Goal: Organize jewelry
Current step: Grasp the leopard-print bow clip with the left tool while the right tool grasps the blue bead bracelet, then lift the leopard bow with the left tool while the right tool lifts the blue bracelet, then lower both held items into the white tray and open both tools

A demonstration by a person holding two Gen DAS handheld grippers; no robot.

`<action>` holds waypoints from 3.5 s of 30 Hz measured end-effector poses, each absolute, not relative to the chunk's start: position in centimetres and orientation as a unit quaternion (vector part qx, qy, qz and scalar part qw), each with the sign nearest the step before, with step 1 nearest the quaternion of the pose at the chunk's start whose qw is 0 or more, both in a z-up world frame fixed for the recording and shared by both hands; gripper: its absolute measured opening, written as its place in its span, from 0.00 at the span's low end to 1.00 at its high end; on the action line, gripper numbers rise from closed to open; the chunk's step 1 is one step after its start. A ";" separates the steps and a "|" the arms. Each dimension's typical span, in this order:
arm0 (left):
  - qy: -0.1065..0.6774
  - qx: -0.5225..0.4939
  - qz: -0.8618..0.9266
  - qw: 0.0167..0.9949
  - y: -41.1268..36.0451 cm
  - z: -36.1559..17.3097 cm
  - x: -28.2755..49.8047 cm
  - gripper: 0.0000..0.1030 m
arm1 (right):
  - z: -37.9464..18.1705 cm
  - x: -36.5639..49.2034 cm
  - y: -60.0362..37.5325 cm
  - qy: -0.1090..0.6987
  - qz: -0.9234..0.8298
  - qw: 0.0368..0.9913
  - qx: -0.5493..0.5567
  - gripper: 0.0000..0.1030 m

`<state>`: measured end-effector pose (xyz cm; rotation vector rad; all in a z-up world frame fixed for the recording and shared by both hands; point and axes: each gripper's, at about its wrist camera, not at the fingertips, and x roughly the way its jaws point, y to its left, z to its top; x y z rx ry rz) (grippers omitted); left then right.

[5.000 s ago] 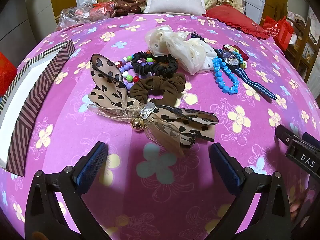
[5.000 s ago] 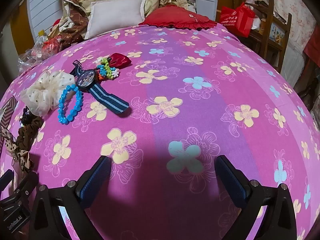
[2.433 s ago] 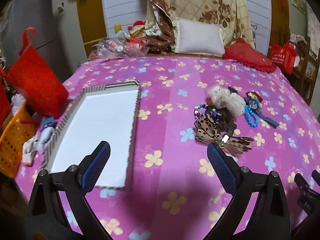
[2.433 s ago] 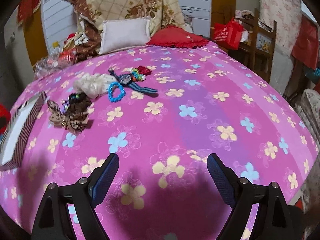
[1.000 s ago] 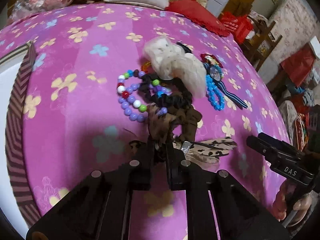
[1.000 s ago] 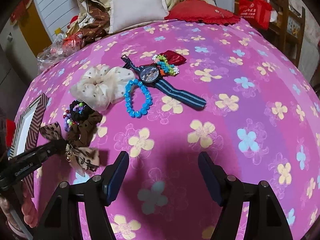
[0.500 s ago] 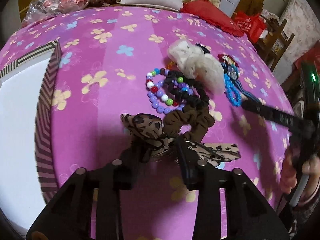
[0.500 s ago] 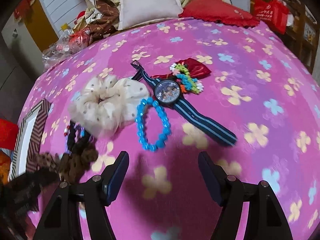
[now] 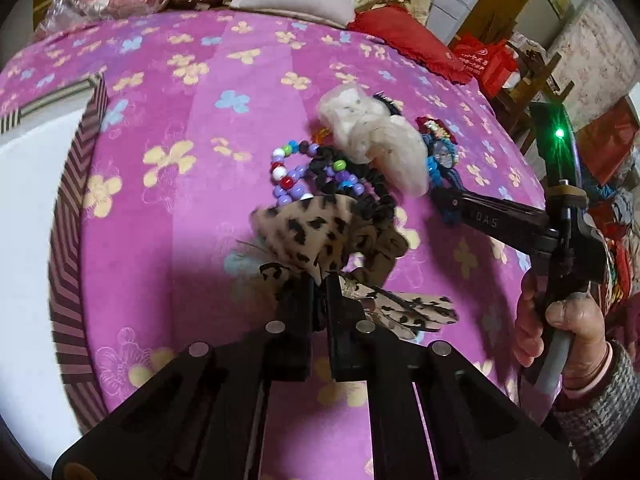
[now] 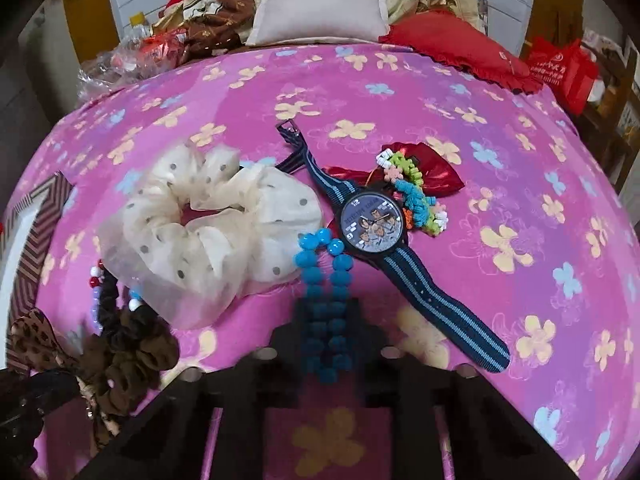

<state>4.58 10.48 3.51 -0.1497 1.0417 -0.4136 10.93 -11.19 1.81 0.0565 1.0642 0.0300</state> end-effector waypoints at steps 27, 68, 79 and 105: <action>0.397 -0.065 -0.211 0.891 11.5 11.0 -0.9 0.03 | 10.7 -6.0 -19.1 0.455 0.007 0.879 0.144 0.16; 0.505 -0.104 -0.196 0.834 11.9 1.5 5.9 0.04 | 5.3 -4.2 -10.1 0.515 0.090 0.844 0.120 0.16; 0.401 -0.112 -0.222 0.882 15.4 11.1 1.1 0.04 | 7.8 -3.4 -6.6 0.501 0.129 0.849 0.105 0.16; 0.365 -0.270 0.083 0.887 40.5 7.6 6.1 0.04 | 10.7 13.2 23.0 0.501 0.270 0.822 -0.011 0.16</action>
